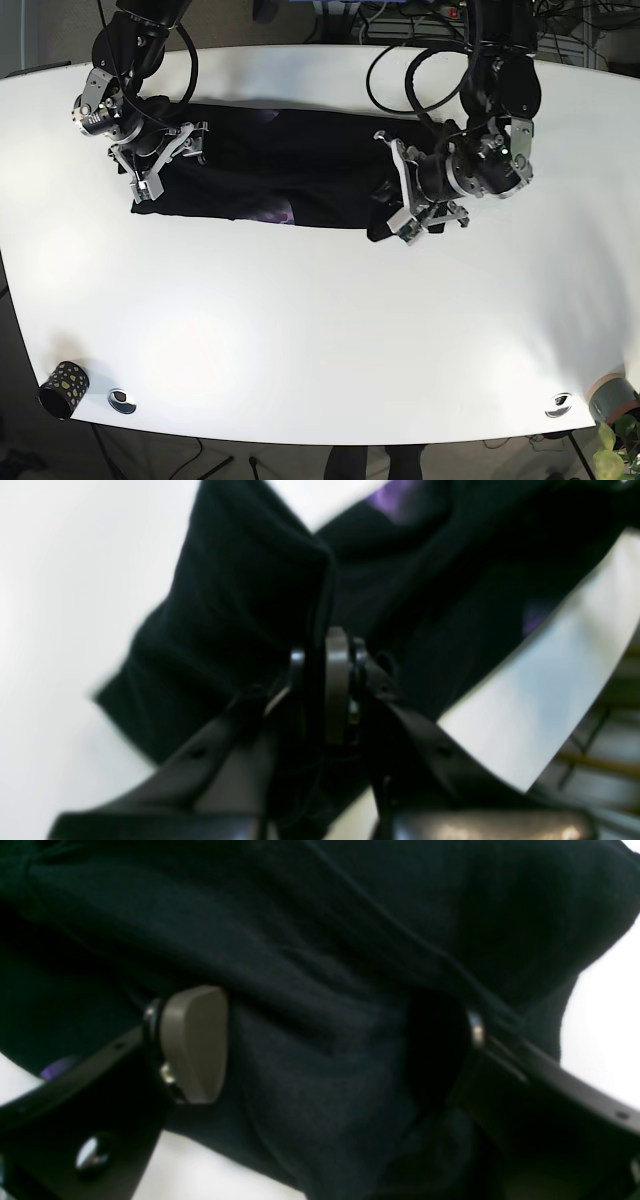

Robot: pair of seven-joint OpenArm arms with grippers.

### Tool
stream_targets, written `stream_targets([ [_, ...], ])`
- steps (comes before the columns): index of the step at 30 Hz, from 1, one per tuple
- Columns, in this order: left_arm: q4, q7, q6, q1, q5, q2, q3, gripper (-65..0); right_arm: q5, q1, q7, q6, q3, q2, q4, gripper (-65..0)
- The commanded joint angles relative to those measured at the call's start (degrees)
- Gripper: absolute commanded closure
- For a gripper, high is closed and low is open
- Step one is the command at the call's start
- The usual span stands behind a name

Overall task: Fold the T-shirt properly
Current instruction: 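Release the strip end with the left gripper and grasp its middle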

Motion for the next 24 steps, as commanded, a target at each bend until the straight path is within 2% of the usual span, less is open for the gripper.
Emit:
stream_targets([
  [1, 0.41, -1.31, 0.08, -0.87, 0.74, 1.40, 1.04, 0.0, 0.31, 0.18, -1.03, 0.08, -0.24, -0.01, 0.47, -53.7],
  [9, 0.32, -1.40, 0.08, -0.87, 5.48, 3.77, 4.03, 0.0, 0.31, 0.27, -0.76, 0.08, -0.24, -0.01, 0.47, -53.7],
  [16, -2.49, -1.40, 0.08, -2.10, 5.92, 5.27, 5.61, -1.0, 0.31, 0.27, 0.29, 0.08, -0.33, -0.01, 0.39, -53.7],
  [21, -3.63, -1.40, 0.17, -2.80, 5.92, 5.36, 6.40, -21.4, 0.31, 0.18, 0.29, 0.08, -0.33, -0.01, 0.39, -53.7],
  [24, -3.55, -1.48, 2.19, -2.89, 5.66, 6.68, 6.49, -33.2, 0.31, 0.18, 0.29, 0.08, -0.33, -0.01, 0.39, -53.7],
])
